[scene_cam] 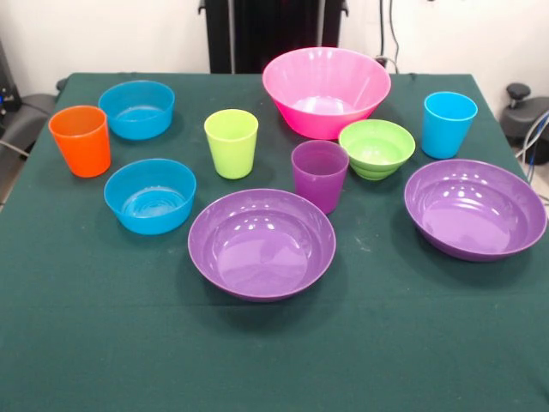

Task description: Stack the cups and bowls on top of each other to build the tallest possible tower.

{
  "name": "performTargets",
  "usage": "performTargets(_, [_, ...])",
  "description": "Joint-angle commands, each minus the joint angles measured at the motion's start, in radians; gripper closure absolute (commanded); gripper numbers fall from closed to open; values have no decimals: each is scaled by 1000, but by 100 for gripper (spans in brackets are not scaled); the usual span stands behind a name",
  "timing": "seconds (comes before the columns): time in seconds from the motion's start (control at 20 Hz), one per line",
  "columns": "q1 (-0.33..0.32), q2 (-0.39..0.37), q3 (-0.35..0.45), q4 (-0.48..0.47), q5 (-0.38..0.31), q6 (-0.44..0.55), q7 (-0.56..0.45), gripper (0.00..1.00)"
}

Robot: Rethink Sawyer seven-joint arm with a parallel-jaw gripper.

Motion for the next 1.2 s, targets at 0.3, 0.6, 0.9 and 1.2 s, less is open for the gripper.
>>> performTargets(0.3, [-16,105,36,77,-45,-131,144,0])
performTargets(0.6, [10,143,13,69,-58,-156,144,0])
performTargets(0.9, [71,162,-63,28,-95,-152,122,0])
performTargets(1.2, [46,143,-64,-6,-197,-146,28,0])
